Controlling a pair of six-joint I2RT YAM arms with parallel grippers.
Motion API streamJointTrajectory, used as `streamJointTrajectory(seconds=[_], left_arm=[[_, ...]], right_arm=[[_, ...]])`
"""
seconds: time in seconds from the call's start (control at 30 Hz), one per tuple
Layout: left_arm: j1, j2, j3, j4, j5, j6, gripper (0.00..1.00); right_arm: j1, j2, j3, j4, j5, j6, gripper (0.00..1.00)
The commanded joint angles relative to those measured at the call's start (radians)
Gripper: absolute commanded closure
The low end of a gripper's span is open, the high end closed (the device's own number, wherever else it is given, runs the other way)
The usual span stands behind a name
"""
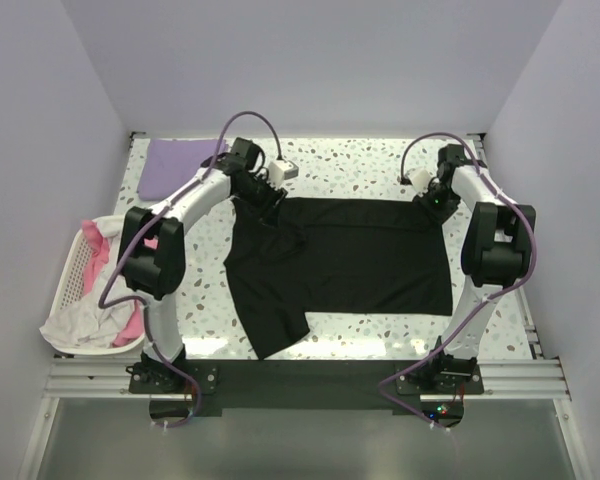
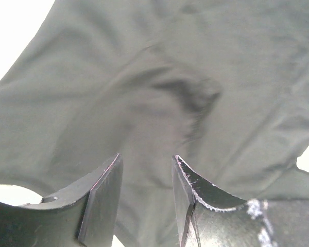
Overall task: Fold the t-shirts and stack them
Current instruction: Fold the tshirt
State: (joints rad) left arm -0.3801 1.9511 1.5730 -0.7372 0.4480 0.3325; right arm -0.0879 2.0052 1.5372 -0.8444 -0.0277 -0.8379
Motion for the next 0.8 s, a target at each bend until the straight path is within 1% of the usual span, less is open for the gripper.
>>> streamJointTrajectory(seconds=[0.0, 0.2, 0.33, 0.53, 0.73, 0.77], left_arm=[[0.059, 0.026, 0.028, 0.024, 0.001, -0.039, 0.52], [0.095, 0.087, 0.041, 0.033, -0.063, -0.062, 0.51], [0.115, 0.111, 0.035, 0.036, -0.074, -0.07, 0.51], [0.138, 0.12, 0.007, 0.041, -0.084, -0.073, 0.51], [0.159, 0.108, -0.036, 0.047, -0.08, -0.066, 0.51], [0.161, 0.1, -0.042, 0.045, -0.08, -0.063, 0.52]], right_arm=[[0.011, -0.039, 0.018, -0.004, -0.028, 0.0, 0.73], [0.019, -0.005, 0.018, 0.014, -0.012, 0.002, 0.69], [0.02, 0.027, 0.015, 0.024, 0.014, -0.007, 0.67], [0.02, 0.05, -0.006, 0.036, 0.026, -0.017, 0.67], [0.016, 0.044, -0.011, -0.019, 0.026, -0.047, 0.76], [0.013, 0.041, -0.009, -0.03, 0.026, -0.052, 0.81]])
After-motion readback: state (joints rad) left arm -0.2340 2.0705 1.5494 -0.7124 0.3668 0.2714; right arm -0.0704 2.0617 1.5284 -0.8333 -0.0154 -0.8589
